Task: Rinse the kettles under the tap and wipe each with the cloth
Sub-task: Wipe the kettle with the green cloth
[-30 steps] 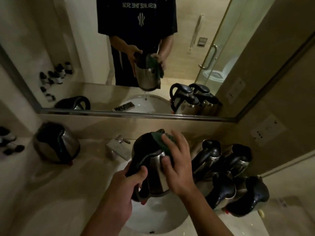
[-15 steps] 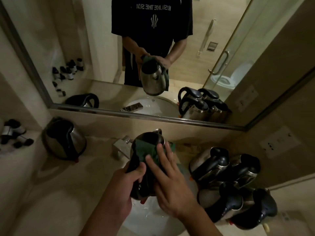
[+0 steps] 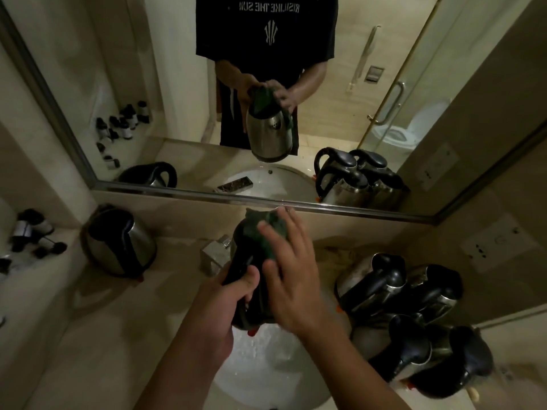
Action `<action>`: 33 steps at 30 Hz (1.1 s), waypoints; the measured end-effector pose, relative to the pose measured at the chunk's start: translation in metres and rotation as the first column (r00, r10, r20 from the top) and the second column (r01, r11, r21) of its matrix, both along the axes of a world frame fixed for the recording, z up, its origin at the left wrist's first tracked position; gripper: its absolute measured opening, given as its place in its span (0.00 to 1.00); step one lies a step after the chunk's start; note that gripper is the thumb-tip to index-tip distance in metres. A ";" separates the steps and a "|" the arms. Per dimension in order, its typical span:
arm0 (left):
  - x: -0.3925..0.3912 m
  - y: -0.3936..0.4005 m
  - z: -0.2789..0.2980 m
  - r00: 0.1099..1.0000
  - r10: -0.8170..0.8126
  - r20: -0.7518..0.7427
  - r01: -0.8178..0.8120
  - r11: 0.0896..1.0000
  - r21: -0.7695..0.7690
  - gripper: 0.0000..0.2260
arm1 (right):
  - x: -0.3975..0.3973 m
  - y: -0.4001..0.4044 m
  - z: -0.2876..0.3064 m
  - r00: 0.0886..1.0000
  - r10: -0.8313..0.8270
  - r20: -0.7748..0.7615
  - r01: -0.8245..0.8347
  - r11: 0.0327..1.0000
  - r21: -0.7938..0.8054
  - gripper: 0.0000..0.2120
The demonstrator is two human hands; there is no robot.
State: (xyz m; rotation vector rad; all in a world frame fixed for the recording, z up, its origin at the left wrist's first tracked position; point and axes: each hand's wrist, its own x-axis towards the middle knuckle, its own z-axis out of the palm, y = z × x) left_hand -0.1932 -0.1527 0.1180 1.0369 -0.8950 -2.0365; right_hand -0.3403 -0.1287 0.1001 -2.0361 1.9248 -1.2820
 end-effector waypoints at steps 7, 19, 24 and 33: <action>0.003 0.005 -0.006 0.995 -0.030 0.093 0.032 0.999 -0.022 0.13 | -0.020 -0.014 -0.006 0.830 -0.112 0.546 0.086 0.994 0.074 0.17; 0.004 -0.002 -0.001 0.993 -0.005 -0.120 0.025 0.985 0.169 0.13 | 0.001 0.032 -0.074 0.902 -0.033 -0.430 0.002 0.997 -0.072 0.29; 0.009 -0.002 0.011 0.999 -0.042 -0.027 0.044 0.997 0.059 0.19 | -0.002 0.035 -0.080 0.988 -0.140 0.070 0.144 0.988 -0.061 0.26; 0.026 0.000 0.018 0.994 -0.086 0.063 0.093 0.988 -0.121 0.02 | -0.063 -0.019 -0.005 0.458 -0.294 0.839 -0.241 0.867 0.436 0.16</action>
